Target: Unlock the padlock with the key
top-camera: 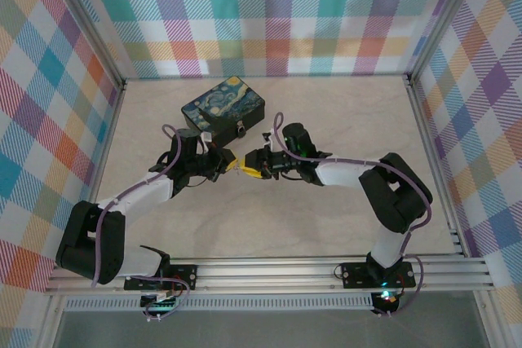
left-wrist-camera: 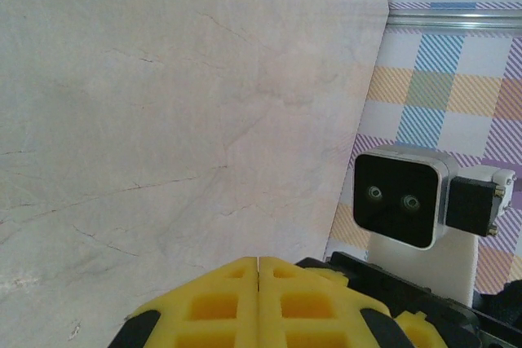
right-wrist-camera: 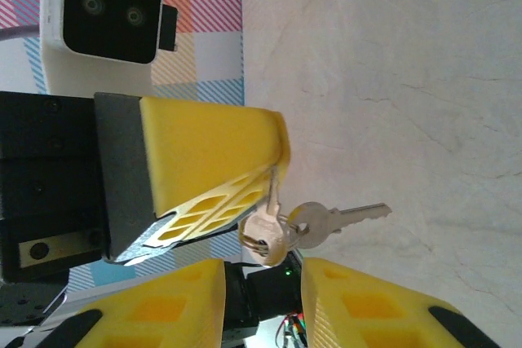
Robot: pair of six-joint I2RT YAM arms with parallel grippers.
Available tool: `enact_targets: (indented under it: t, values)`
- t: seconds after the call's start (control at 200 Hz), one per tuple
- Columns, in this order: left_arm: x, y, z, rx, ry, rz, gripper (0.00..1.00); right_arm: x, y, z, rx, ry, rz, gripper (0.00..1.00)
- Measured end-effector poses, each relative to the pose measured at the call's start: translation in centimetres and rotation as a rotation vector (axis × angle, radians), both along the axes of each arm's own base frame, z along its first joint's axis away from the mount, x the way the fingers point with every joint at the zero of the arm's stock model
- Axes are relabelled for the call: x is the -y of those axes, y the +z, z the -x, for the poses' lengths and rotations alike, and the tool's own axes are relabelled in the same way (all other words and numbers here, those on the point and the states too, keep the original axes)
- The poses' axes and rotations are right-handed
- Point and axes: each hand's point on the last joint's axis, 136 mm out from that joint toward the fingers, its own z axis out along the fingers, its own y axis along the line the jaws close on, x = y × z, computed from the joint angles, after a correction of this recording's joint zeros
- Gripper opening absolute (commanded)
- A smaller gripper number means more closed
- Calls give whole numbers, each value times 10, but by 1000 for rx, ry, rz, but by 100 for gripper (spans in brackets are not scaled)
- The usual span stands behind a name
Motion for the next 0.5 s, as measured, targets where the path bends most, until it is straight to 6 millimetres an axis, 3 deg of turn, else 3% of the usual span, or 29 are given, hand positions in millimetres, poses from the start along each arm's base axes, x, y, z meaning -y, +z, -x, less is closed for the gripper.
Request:
enact_targets:
  t: [0.5]
  values:
    - [-1, 1, -3, 12, 13, -4, 0, -7, 3, 2, -31, -21, -22, 29]
